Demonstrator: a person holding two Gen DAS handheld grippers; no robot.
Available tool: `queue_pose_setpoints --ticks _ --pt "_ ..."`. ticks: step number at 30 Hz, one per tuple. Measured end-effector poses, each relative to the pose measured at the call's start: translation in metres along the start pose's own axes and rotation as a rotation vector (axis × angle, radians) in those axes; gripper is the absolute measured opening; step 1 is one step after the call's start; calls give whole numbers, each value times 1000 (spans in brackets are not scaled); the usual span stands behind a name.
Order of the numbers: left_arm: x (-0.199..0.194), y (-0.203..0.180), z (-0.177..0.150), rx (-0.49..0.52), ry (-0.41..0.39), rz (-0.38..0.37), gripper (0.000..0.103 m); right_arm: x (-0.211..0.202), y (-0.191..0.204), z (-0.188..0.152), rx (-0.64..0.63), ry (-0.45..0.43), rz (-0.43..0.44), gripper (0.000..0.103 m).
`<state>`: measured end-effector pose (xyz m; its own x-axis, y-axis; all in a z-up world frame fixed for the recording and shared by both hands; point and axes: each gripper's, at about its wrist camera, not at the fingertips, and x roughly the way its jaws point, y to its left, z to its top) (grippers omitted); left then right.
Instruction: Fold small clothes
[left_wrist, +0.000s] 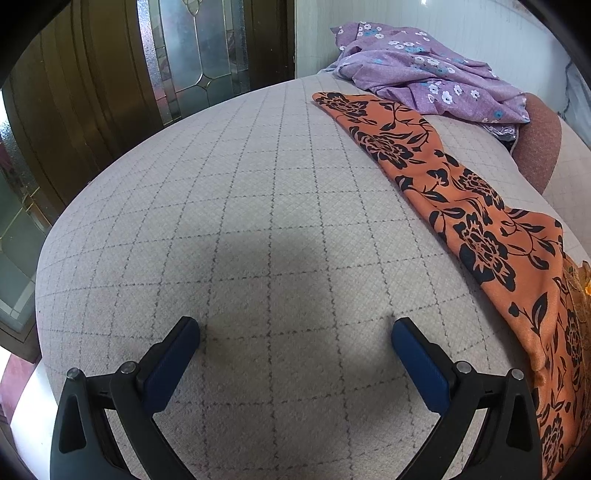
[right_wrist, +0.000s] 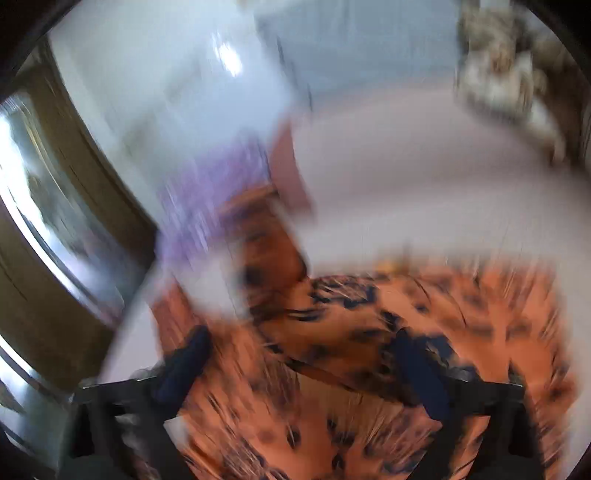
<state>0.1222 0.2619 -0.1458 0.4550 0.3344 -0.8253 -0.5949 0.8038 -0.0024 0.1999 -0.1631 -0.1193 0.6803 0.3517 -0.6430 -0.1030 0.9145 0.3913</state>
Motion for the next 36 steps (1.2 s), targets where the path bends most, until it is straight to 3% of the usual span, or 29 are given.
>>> queue_pose_setpoints --ticks 2,3,7,9,13,18,20,21,22,24,26,28,30,33,36 --pt "0 1 0 5 2 -10 103 54 -3 -45 19 224 -4 95" --pt "0 1 0 4 3 -11 103 57 -4 -58 27 240 5 95" --pt "0 -1 0 -2 2 6 103 21 1 -57 30 161 1 97" --pt "0 0 0 -6 3 4 103 2 1 -39 59 111 9 97" --pt "0 0 0 -5 4 1 103 7 1 -15 107 97 53 97" --pt "1 -1 1 -8 5 2 103 30 -10 -18 236 89 240 97" --pt "1 0 2 -11 10 -4 103 61 -20 -29 278 150 239 98" --pt "-1 2 3 -10 17 -19 103 84 -28 -37 301 252 175 92" --pt "-6 6 8 -21 24 -92 103 82 -27 -38 287 230 167 92" --pt "-19 23 22 -130 -15 -317 103 49 -7 -35 136 84 141 92" --pt "-24 27 43 -177 -49 -410 103 29 6 -43 9 -6 86 95" --pt "-17 22 82 -174 -46 -497 103 31 10 -59 -96 -32 -27 96" --pt "-1 17 112 -183 -32 -540 103 55 -3 -82 -107 42 -49 97" --pt "37 7 155 -230 17 -575 102 56 -8 -80 -87 21 -10 103" --pt "82 -7 184 -270 80 -550 90 64 -4 -81 -105 25 -16 103"
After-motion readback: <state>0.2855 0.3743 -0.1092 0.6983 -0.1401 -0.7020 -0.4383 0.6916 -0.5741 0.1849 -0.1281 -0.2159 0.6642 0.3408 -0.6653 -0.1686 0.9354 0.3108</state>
